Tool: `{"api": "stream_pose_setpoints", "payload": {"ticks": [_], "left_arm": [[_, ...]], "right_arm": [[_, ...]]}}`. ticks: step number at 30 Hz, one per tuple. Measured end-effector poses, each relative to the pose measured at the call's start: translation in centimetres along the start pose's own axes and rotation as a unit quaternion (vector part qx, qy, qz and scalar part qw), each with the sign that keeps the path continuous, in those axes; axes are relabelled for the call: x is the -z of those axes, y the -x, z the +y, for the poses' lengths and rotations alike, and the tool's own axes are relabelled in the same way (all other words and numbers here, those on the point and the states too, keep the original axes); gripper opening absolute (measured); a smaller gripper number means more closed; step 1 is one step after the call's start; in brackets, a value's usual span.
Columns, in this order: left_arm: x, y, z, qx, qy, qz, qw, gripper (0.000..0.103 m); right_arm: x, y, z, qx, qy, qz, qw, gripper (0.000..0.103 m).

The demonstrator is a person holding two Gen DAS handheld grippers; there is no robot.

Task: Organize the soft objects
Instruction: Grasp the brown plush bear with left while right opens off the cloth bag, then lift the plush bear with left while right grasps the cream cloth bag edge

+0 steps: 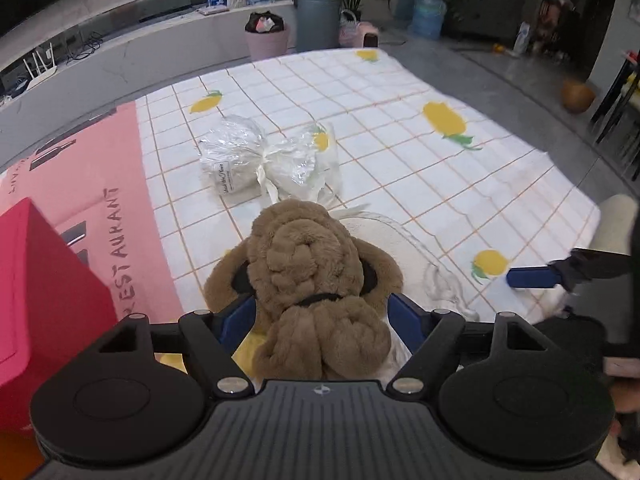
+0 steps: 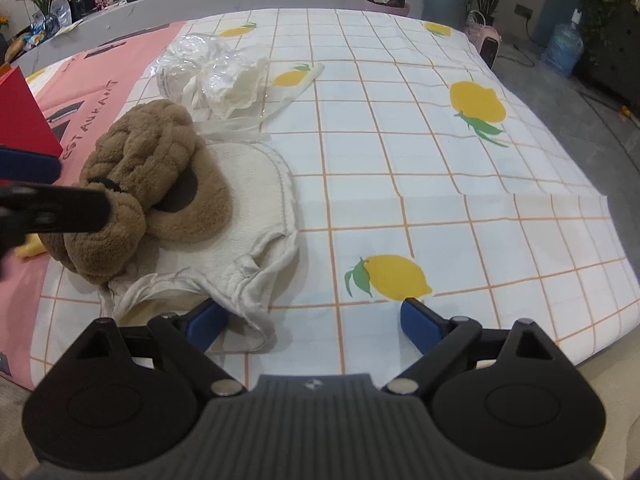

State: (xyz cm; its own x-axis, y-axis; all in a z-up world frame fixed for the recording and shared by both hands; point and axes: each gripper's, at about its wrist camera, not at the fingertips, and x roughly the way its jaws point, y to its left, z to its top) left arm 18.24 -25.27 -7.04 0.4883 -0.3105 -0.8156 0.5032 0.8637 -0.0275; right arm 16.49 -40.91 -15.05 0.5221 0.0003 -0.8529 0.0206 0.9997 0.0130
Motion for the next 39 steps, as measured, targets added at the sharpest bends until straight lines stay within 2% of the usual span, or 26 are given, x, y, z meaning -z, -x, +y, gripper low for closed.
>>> {"api": "stream_pose_setpoints", "payload": {"ticks": [3, 5, 8, 11, 14, 16, 18, 20, 24, 27, 31, 33, 36, 39], "left_arm": [[-0.1, -1.8, 0.1, -0.015, 0.021, 0.031, 0.9992, 0.088], [0.3, -2.4, 0.7, -0.008, 0.041, 0.049, 0.9979, 0.088], [0.6, -3.0, 1.1, -0.016, 0.055, 0.051, 0.997, 0.088], [0.9, -3.1, 1.4, -0.013, 0.065, 0.046, 0.9968, 0.081], [1.2, -2.6, 1.5, -0.009, 0.077, 0.036, 0.9964, 0.07], [1.3, -2.1, 1.4, -0.007, 0.059, 0.036, 0.9976, 0.061], [1.2, -1.1, 0.9, -0.01, 0.025, 0.028, 0.9992, 0.058], [1.2, 0.8, 1.0, -0.002, 0.01, 0.009, 0.9999, 0.058], [1.9, 5.6, 2.6, 0.014, 0.015, -0.018, 0.9996, 0.058], [3.9, 8.9, 4.4, 0.019, 0.02, -0.04, 0.9988, 0.058], [8.2, 12.4, 6.2, 0.016, 0.009, -0.069, 0.9974, 0.059], [10.7, 13.3, 7.0, 0.018, 0.005, -0.063, 0.9978, 0.059], [13.8, 13.7, 8.2, 0.034, 0.017, -0.032, 0.9988, 0.06], [16.1, 13.8, 9.6, 0.06, 0.035, -0.022, 0.9974, 0.061]], "right_arm": [[-0.1, -0.2, -0.1, -0.001, -0.001, 0.001, 1.0, 0.093], [-0.2, -0.2, 0.0, -0.001, -0.003, 0.002, 1.0, 0.094], [-0.2, -0.2, 0.0, -0.002, -0.002, 0.002, 1.0, 0.094], [-0.2, -0.2, 0.0, -0.003, -0.001, 0.004, 1.0, 0.094], [-0.3, -0.3, 0.0, -0.004, 0.0, 0.008, 1.0, 0.096], [-0.3, -0.5, 0.0, -0.005, 0.001, 0.007, 1.0, 0.101], [-0.1, -0.6, 0.0, -0.009, 0.007, -0.001, 1.0, 0.1], [-0.2, -0.6, 0.0, -0.013, 0.012, -0.003, 1.0, 0.1], [-0.3, -0.1, -0.1, -0.01, 0.016, 0.01, 1.0, 0.1], [-0.1, 0.9, -0.1, -0.017, 0.025, 0.004, 1.0, 0.1], [-0.1, 3.0, -0.1, -0.032, 0.007, -0.024, 0.999, 0.1], [-0.4, 3.6, 0.3, -0.046, -0.013, -0.028, 0.998, 0.1], [-1.0, 4.1, 2.1, -0.069, -0.016, -0.058, 0.996, 0.1], [-1.7, 3.1, 4.6, -0.05, -0.001, -0.056, 0.997, 0.1]]}}
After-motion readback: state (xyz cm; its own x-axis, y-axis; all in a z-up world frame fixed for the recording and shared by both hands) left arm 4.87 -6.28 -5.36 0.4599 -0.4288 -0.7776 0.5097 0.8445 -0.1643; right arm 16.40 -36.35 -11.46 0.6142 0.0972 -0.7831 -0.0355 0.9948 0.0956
